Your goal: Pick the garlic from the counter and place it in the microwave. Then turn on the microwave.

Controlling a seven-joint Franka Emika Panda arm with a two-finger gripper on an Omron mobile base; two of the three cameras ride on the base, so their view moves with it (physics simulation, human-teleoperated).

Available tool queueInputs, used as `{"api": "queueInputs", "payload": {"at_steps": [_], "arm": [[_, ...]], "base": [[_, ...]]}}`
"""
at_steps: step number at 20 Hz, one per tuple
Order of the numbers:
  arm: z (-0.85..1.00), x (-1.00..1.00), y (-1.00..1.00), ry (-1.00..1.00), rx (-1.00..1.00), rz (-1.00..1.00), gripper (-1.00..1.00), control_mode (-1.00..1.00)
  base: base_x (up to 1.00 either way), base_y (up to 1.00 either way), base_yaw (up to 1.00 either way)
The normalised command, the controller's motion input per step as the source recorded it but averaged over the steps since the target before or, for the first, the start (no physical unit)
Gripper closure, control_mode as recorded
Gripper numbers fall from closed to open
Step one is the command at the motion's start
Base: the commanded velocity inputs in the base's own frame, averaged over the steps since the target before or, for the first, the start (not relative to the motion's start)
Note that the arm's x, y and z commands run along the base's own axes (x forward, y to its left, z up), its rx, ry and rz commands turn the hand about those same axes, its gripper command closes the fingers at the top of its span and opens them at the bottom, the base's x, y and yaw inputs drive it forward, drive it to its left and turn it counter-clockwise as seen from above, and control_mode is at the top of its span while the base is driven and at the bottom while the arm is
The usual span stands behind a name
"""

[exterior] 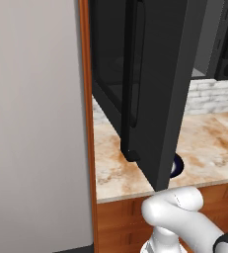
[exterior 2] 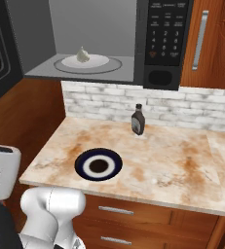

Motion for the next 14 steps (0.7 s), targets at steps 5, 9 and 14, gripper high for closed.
{"api": "queueInputs", "payload": {"at_steps": [5,9,14], "arm": [[0.00,-0.28,0.14,0.14,0.11,-0.06,-1.00,-1.00],[-0.03,-0.24,0.21,0.16,0.07,-0.09,-1.00,-1.00],[-0.05,-0.21,0.19,0.19,0.10,-0.06,-1.00,-1.00]], "base": [[0.00,0.00,0.00],[0.00,0.00,0.00],[0.00,0.00,0.00]]}}
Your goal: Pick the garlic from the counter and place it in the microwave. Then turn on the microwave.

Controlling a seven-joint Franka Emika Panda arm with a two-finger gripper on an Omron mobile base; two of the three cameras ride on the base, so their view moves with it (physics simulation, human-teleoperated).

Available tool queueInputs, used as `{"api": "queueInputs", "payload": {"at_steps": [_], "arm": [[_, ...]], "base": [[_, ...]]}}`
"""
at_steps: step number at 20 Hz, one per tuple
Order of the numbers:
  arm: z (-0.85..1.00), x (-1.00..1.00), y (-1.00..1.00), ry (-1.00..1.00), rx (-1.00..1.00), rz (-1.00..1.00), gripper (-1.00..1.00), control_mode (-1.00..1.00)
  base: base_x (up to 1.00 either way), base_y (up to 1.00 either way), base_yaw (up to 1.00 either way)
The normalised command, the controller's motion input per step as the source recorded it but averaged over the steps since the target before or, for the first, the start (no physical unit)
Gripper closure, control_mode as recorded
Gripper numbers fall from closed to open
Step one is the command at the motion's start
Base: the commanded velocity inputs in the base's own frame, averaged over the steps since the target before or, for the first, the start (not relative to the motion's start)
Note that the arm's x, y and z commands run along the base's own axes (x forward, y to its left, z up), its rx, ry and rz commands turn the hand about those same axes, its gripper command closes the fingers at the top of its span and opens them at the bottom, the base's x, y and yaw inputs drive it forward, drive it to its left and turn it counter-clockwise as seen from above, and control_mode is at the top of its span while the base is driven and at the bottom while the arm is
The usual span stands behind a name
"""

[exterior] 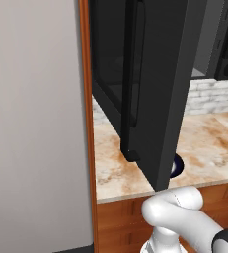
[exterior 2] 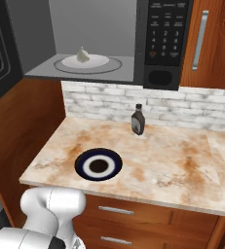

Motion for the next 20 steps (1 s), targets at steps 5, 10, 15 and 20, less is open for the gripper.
{"api": "queueInputs", "payload": {"at_steps": [5,10,15,20], "arm": [[-0.03,-0.24,0.05,0.21,0.20,0.00,-1.00,-1.00],[-0.08,-0.12,0.13,0.22,0.24,-0.01,-1.00,-1.00],[-0.15,-0.04,0.26,0.14,0.19,-0.06,-1.00,-1.00],[-0.21,0.00,0.32,0.02,0.18,-0.05,-1.00,-1.00]], "base": [[0.00,0.00,0.00],[0.00,0.00,0.00],[0.00,0.00,0.00],[0.00,0.00,0.00]]}}
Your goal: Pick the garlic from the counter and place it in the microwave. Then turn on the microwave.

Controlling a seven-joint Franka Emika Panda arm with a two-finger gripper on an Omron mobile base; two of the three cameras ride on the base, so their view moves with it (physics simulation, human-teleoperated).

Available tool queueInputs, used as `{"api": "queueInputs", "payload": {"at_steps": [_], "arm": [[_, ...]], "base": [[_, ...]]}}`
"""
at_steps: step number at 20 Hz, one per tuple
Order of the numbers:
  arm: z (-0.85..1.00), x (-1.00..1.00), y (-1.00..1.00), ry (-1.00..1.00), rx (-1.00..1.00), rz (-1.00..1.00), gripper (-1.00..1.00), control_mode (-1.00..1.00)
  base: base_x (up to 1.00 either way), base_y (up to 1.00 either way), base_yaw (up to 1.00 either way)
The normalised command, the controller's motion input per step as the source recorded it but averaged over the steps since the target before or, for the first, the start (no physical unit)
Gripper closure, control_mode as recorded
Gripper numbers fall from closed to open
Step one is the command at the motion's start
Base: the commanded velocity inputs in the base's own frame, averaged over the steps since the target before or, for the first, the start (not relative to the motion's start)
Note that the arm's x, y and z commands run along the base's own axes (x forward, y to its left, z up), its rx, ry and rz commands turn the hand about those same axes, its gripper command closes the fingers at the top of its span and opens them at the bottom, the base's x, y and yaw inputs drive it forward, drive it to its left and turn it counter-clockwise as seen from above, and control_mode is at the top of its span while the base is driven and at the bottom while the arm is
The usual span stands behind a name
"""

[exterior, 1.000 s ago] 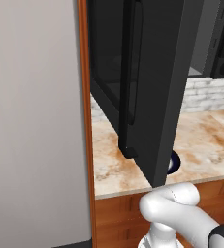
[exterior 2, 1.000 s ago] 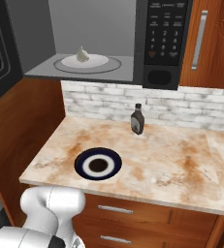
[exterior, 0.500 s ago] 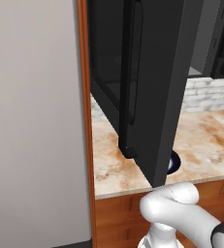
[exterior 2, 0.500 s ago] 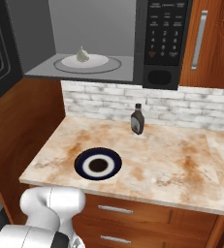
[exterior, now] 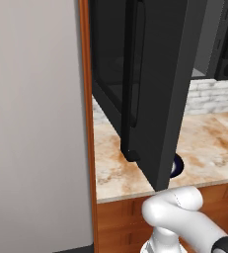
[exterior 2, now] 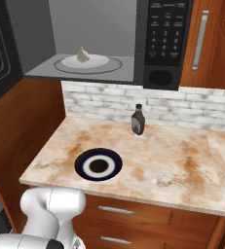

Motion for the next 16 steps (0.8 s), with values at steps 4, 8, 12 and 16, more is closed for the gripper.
{"api": "queueInputs", "payload": {"at_steps": [4,8,12,16], "arm": [[-0.20,0.02,0.30,0.00,0.18,-0.03,-1.00,-1.00],[-0.18,0.09,0.27,0.00,0.15,-0.03,-1.00,-1.00],[-0.08,0.12,0.22,0.00,0.12,-0.02,-1.00,-1.00],[-0.01,0.03,0.23,0.00,0.05,-0.01,-1.00,-1.00]], "base": [[0.00,0.00,0.00],[0.00,0.00,0.00],[0.00,0.00,0.00],[0.00,0.00,0.00]]}}
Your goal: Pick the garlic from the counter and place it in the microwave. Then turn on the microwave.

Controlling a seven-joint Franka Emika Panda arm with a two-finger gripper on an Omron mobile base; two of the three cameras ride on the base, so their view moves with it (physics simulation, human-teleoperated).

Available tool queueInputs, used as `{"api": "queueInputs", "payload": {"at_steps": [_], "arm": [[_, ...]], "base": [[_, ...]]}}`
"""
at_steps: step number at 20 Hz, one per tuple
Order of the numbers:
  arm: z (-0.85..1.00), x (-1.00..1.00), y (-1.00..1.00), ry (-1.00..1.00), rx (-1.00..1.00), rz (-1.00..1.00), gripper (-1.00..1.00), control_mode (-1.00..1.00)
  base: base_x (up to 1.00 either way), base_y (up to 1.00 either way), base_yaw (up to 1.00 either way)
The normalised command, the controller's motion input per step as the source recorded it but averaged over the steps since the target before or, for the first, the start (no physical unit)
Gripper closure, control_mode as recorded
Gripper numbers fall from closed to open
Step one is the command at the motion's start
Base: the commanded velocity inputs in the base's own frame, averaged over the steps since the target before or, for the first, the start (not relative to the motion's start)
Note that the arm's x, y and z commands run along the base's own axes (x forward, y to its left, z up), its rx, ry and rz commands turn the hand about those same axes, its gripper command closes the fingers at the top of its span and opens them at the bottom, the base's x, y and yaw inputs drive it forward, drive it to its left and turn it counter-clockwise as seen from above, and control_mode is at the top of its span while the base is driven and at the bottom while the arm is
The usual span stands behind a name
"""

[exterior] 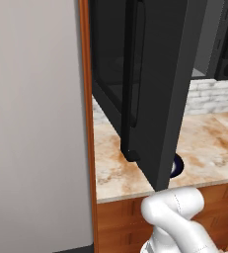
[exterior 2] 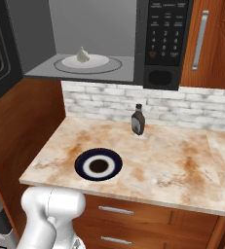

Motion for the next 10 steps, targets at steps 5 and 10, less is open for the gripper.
{"api": "queueInputs", "payload": {"at_steps": [5,10], "arm": [[0.00,-0.06,0.27,0.00,0.01,-0.01,-1.00,-1.00],[0.02,0.01,0.30,0.00,0.00,-0.07,-1.00,-1.00]], "base": [[0.00,0.00,0.00],[0.00,0.00,0.00]]}}
